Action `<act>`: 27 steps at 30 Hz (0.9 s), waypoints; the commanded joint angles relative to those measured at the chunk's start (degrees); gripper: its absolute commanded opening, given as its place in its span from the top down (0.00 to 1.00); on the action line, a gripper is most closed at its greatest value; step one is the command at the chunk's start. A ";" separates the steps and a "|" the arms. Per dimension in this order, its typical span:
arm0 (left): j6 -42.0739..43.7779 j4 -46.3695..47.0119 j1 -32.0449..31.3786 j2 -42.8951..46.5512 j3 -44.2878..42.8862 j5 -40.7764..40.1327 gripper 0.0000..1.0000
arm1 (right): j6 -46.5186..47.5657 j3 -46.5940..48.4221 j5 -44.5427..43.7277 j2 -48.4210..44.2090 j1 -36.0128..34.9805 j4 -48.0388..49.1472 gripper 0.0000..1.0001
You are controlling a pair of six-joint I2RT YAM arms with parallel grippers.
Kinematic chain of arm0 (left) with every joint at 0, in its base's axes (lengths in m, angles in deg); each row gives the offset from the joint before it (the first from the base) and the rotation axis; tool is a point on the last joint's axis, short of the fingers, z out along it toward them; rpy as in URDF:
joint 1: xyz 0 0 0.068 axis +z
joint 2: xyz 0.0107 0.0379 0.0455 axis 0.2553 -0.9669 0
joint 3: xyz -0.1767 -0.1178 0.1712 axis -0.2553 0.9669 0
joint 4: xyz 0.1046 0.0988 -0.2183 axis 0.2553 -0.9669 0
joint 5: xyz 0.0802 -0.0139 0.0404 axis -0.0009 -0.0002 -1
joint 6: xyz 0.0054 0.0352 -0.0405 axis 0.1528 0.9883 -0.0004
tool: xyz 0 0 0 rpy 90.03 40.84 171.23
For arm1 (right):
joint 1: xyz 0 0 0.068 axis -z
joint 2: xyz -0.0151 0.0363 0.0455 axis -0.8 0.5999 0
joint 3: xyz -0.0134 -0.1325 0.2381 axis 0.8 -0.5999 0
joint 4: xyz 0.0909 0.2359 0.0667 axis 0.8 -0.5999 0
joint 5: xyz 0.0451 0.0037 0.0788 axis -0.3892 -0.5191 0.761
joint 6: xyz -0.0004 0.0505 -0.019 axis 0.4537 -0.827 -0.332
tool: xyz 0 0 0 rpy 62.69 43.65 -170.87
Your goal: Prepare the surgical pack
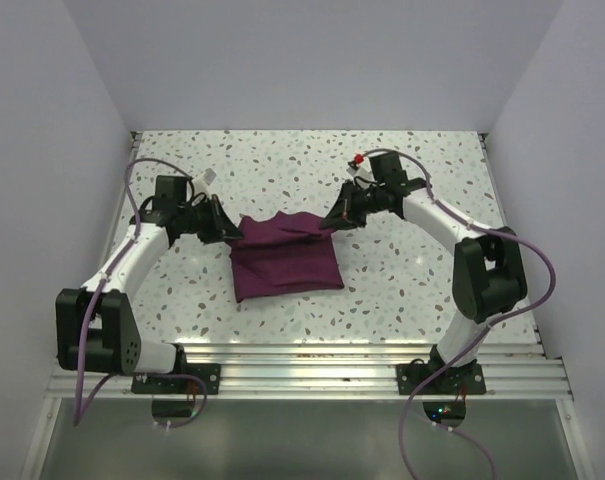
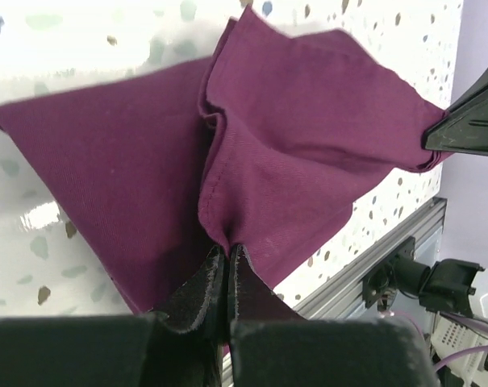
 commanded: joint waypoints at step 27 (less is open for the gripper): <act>0.49 -0.42 -3.20 11.96 12.54 2.70 0.45 | 20.67 1.89 -1.72 -3.32 -0.25 -1.61 0.25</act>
